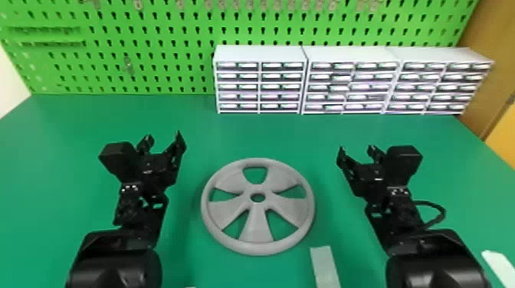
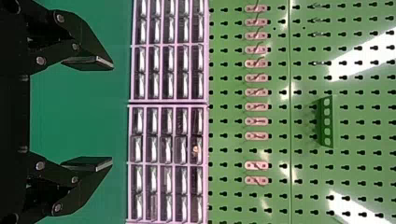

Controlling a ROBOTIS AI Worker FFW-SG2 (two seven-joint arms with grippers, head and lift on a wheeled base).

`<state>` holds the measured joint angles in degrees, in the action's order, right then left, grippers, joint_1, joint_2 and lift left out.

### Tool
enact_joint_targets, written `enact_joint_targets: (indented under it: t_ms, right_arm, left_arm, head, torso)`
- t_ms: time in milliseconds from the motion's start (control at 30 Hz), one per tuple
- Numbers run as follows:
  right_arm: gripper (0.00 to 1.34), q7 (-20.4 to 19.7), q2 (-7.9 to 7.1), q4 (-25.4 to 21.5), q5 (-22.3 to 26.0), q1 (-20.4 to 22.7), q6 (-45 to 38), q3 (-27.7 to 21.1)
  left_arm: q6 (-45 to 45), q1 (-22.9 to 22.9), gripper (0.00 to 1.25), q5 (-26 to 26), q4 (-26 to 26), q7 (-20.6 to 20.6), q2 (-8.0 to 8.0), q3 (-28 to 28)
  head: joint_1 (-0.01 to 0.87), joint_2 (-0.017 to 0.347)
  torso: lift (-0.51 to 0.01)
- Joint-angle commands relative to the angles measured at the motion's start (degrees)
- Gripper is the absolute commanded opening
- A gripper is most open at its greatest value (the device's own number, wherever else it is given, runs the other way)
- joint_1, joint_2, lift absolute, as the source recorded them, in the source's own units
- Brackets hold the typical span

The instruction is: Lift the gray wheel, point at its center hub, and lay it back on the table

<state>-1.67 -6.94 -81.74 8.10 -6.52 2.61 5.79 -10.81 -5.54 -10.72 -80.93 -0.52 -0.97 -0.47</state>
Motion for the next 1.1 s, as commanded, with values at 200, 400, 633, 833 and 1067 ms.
enact_joint_targets:
  t_ms: [200, 400, 633, 833, 1067]
  right_arm:
    - [0.81, 0.0, 0.08, 0.0, 0.1, -0.1, -0.1, 0.0]
    - [0.81, 0.0, 0.08, 0.0, 0.1, -0.1, -0.2, 0.1]
    - [0.81, 0.0, 0.08, 0.0, 0.2, -0.2, -0.3, 0.1]
    - [0.81, 0.0, 0.08, 0.0, 0.7, -0.5, -1.1, -0.1]
    - [0.81, 0.1, -0.27, -6.1, -0.8, -3.9, -16.1, 0.1]
  left_arm:
    - [0.0, 0.0, 0.71, -0.1, 0.1, 0.0, 0.00, 0.0]
    - [0.0, 0.0, 0.71, 0.0, 0.1, 0.0, 0.00, 0.1]
    - [0.0, 0.0, 0.71, -0.1, 0.0, 0.0, 0.00, 0.1]
    - [0.0, -0.1, 0.71, -0.1, 0.0, 0.0, 0.00, 0.1]
    - [0.0, -0.1, 0.71, -0.1, 0.1, 0.0, 0.00, 0.1]
  head:
    - [0.692, 0.048]
    - [0.692, 0.048]
    - [0.692, 0.048]
    - [0.692, 0.048]
    - [0.692, 0.048]
  torso:
    - [-0.096]
    - [-0.096]
    - [-0.096]
    - [-0.096]
    - [-0.096]
